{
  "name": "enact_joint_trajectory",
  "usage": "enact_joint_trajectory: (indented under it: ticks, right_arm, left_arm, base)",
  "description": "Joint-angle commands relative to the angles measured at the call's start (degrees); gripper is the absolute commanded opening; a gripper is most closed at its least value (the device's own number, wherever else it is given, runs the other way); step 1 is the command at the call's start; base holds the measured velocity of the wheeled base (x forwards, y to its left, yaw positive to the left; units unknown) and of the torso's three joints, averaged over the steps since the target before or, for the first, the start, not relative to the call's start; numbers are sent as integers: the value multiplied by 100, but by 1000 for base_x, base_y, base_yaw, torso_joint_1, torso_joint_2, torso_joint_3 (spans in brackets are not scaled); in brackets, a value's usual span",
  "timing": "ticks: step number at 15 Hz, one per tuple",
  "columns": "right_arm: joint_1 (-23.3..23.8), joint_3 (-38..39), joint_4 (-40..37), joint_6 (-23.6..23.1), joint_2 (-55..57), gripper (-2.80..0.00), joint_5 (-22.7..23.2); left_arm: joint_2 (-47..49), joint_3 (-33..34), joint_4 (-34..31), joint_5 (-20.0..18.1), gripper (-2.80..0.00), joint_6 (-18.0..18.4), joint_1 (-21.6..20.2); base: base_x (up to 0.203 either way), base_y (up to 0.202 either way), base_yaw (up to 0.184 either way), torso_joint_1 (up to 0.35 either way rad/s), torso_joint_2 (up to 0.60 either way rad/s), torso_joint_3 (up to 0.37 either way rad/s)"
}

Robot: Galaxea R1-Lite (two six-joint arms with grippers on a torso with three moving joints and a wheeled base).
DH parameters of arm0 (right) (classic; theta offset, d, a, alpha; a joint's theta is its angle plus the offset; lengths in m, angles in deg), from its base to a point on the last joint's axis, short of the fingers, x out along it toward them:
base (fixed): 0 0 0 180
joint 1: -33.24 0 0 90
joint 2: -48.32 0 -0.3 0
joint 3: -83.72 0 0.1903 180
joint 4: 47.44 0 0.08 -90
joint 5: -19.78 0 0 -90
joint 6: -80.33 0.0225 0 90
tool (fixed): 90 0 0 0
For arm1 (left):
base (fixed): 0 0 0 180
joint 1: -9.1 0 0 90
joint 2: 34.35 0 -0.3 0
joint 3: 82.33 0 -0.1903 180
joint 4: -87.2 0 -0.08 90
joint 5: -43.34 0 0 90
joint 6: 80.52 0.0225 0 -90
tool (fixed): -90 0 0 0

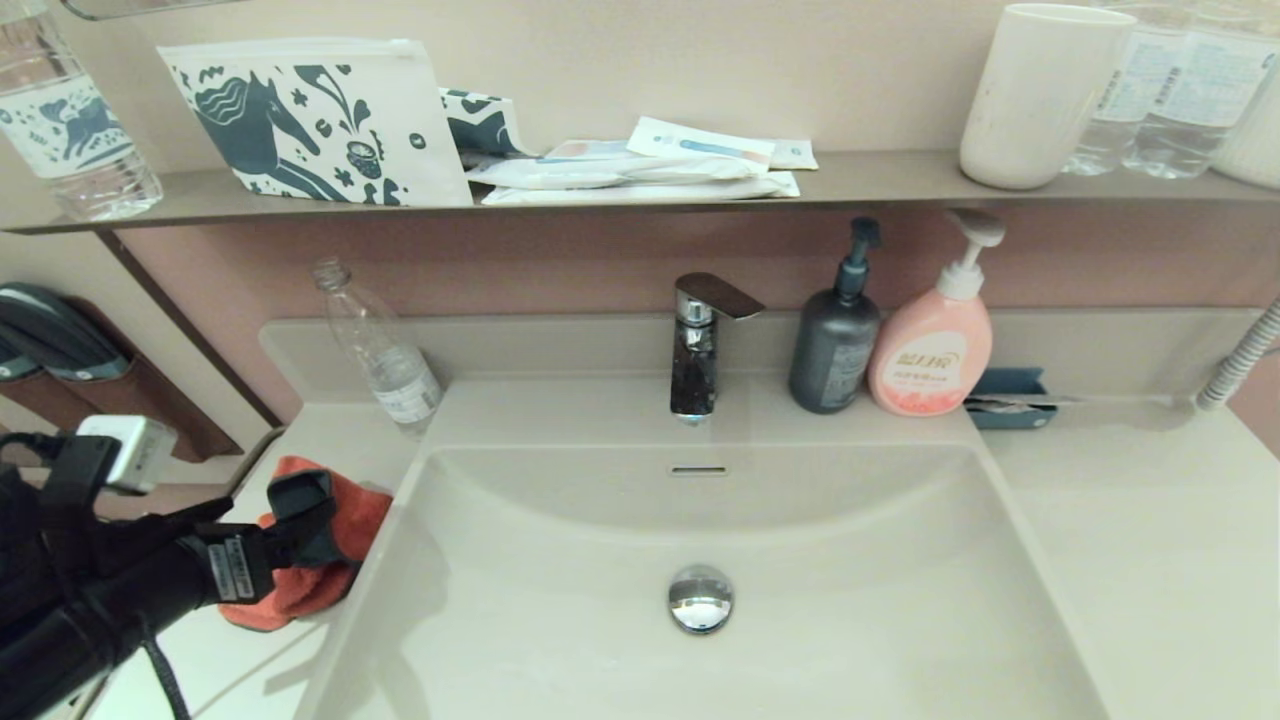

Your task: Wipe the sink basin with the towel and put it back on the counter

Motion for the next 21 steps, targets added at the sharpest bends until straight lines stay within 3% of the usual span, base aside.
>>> enact_joint_trajectory:
  ticks: [1,3,7,10,13,17,21]
  right_arm:
    - [-1,0,-2,-2,9,-280,-2]
    - [-1,0,-2,-2,9,-280,-2]
    - [-1,0,-2,-2,9,-280,-2]
    - [-1,0,-2,-2,9,-280,-2]
    - [-1,0,-2,-2,9,-280,-2]
    - [-1,0,-2,-2,9,-280,-2]
    - [-1,0,-2,-2,9,-280,-2]
  left_arm:
    - [-795,-209,-765,-8,-280,6,92]
    - [-1052,-361,-1261,-7,-280,-5,205]
    - [-1404,-325,-1331,-42,-280,-85,371]
    - [-1864,-272,-1342,-23,-280,-676,772]
    - [-2458,-197,-1524,83,-280,-713,842]
    - [-3933,16,-2441,200,-280,-735,839]
    - [-5564,79,-3823,242,-280,-725,809]
  base:
    - [0,0,0,0,0,0]
    - [0,0,0,0,0,0]
    - [0,0,0,0,0,0]
    - [0,0,0,0,0,0]
    - [0,0,0,0,0,0]
    - [0,0,0,0,0,0]
    - [0,0,0,0,0,0]
